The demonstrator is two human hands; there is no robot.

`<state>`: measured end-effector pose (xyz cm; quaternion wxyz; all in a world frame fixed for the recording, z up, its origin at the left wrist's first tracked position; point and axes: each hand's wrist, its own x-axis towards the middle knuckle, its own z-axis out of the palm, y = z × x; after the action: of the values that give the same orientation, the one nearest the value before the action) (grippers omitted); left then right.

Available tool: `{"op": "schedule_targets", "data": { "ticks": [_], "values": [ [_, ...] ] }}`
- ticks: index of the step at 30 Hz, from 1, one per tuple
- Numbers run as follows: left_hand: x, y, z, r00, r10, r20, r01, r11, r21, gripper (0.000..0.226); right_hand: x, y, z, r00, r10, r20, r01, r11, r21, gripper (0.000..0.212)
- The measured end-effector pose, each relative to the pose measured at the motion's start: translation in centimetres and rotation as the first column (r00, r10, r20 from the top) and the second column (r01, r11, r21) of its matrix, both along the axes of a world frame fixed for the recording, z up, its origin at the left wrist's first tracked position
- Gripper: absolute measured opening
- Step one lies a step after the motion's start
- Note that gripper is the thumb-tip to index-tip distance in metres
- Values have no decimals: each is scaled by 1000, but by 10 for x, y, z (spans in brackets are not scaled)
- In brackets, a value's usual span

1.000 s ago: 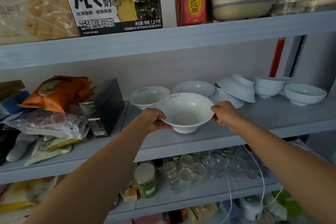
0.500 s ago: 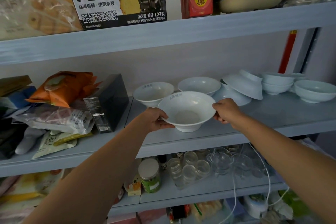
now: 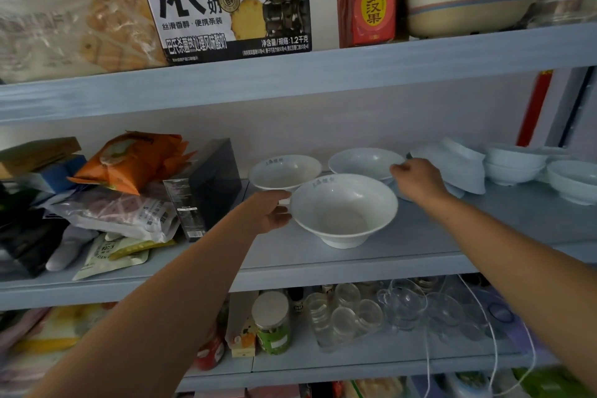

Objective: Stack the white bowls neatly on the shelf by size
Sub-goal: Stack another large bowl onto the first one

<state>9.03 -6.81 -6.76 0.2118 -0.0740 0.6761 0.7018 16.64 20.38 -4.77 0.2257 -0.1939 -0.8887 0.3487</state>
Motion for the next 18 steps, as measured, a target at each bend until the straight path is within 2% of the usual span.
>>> {"op": "schedule_targets", "data": {
  "ticks": [4, 8, 15, 18],
  "values": [
    [-15, -4, 3, 990, 137, -18, -136, 989, 52, 48, -21, -11, 18, 996, 89, -33, -88, 996, 9, 34],
    [-30, -10, 3, 979, 198, -41, -194, 978, 82, 51, -47, -35, 28, 970, 240, -40, -241, 970, -32, 25],
    [-57, -26, -4, 983, 186, -14, -185, 981, 52, 40, -97, -76, 31, 948, 308, 75, -304, 951, -58, 17],
    [-68, -29, -5, 982, 187, -4, -185, 978, 97, 43, -112, -86, 32, 945, 310, 100, -307, 951, -44, 24]
  ]
}}
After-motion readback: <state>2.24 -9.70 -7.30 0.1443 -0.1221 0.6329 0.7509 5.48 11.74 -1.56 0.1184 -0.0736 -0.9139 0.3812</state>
